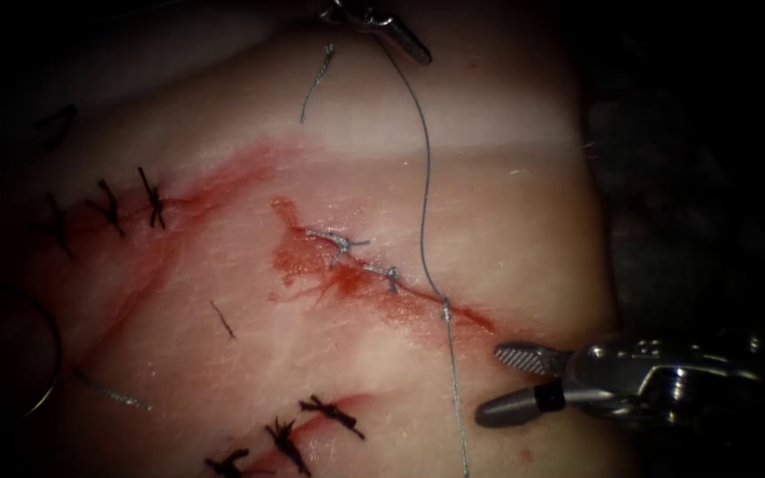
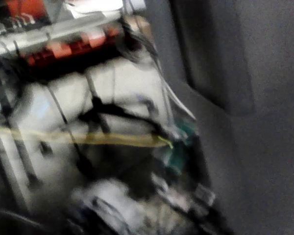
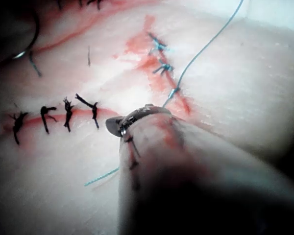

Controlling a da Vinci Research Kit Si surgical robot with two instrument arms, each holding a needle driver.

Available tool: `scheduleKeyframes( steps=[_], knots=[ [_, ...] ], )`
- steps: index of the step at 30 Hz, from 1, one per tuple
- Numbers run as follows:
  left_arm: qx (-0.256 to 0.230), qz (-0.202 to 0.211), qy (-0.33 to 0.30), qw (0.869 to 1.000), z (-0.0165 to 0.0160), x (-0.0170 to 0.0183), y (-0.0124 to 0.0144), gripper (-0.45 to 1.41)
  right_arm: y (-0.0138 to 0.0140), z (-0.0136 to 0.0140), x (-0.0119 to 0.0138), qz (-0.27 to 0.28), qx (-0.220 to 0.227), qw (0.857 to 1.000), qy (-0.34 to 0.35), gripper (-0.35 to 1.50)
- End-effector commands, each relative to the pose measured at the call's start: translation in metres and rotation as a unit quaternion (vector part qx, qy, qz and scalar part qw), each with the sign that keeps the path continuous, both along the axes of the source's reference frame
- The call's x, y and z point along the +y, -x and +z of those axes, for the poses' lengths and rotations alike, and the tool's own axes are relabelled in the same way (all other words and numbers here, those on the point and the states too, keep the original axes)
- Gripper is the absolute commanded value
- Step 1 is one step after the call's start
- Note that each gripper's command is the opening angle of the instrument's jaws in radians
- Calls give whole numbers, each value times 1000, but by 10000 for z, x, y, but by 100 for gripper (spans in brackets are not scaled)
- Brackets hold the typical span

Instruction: Wound Closure

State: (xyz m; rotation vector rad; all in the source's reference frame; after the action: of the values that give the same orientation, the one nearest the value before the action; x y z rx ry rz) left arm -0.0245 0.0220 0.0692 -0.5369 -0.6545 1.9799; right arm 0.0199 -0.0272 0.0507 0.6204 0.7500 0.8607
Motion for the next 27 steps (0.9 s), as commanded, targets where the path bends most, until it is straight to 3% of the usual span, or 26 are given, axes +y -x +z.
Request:
scheduleKeyframes(
  steps=[1, 2, 3, 4, 5, 7, 8, 10, 13, 14, 18, 20, 25, 27],
  knots=[
    [2, -3, -5, 1000, 6, 2, 4, 101, -8, 5, -5, 1, 0, 1000, -3, 108],
    [14, -69, -72, 995, 6, -1, 0, 101, -8, 7, -8, 7, -2, 1000, -10, 103],
    [14, -115, -148, 982, 11, -9, -8, 94, -6, 13, -14, 13, -5, 1000, -16, 98],
    [14, -115, -148, 982, 11, -9, -8, 94, -6, 13, -14, 13, -5, 1000, -16, 98],
    [19, -140, -193, 971, 16, -14, -13, 84, -6, 16, -16, 16, -6, 1000, -19, 98],
    [23, -144, -218, 965, 28, -23, -16, 84, -4, 20, -21, 25, -10, 999, -30, 89],
    [10, -163, -232, 959, 44, -31, -20, 84, -4, 25, -26, 41, -24, 998, -51, 59],
    [-14, -180, -219, 959, 58, -35, -23, 84, -7, 30, -32, 51, -44, 996, -64, 68],
    [-34, -195, -212, 957, 67, -34, -25, 84, -9, 33, -36, 63, -67, 993, -79, 66],
    [-49, -209, -220, 951, 73, -31, -29, 84, -15, 37, -42, 73, -99, 988, -88, 68],
    [-47, -210, -224, 951, 74, -28, -32, 86, -22, 39, -51, 92, -117, 983, -109, 61],
    [-40, -210, -230, 949, 74, -28, -32, 86, -28, 39, -58, 95, -122, 979, -135, 22],
    [-40, -211, -226, 950, 74, -26, -31, 86, -40, 39, -64, 100, -126, 975, -150, 0],
    [-36, -225, -231, 946, 75, -22, -31, 86, -44, 39, -64, 99, -127, 975, -152, -25]
  ],
)
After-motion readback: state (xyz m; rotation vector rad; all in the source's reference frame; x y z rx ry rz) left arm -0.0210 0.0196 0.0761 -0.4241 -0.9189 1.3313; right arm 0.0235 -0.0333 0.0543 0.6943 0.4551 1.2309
